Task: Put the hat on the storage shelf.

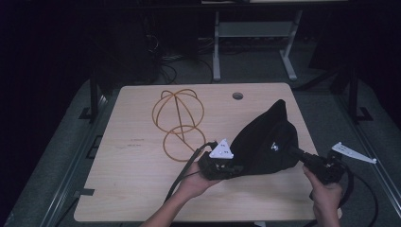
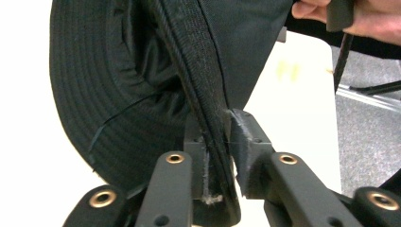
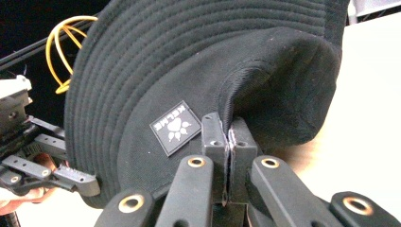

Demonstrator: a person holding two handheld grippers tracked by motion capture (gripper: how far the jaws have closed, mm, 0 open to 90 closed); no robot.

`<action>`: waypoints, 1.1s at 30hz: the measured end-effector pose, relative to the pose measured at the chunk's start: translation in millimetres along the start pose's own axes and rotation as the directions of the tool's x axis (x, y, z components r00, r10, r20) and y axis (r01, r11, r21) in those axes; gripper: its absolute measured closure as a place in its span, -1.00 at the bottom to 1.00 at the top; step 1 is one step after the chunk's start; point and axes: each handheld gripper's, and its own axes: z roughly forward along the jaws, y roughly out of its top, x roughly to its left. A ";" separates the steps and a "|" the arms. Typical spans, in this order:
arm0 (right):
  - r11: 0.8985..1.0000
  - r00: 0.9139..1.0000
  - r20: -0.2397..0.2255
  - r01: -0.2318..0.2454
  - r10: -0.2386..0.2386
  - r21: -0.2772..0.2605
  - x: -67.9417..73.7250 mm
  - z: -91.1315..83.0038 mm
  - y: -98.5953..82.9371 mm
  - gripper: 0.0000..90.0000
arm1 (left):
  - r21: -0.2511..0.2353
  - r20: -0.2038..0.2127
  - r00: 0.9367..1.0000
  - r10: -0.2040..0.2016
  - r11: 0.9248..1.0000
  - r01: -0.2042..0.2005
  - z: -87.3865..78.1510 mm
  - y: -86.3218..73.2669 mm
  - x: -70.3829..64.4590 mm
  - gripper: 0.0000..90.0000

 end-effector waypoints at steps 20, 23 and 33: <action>0.998 0.998 -0.027 0.064 -0.065 -0.020 13.0 -11.0 40.0 0.97 | 0.050 -0.004 1.000 0.012 0.999 -0.012 -17.4 -18.2 -1.2 0.31; 0.996 0.996 -0.031 0.085 -0.086 -0.006 17.1 -11.4 47.9 0.97 | 0.073 -0.005 1.000 0.017 0.997 -0.016 -19.0 -22.8 -1.8 0.26; 0.990 0.990 -0.017 0.137 -0.137 0.030 26.6 -10.5 67.6 0.97 | 0.069 0.010 1.000 0.010 0.998 -0.010 -29.0 -35.9 -3.1 0.18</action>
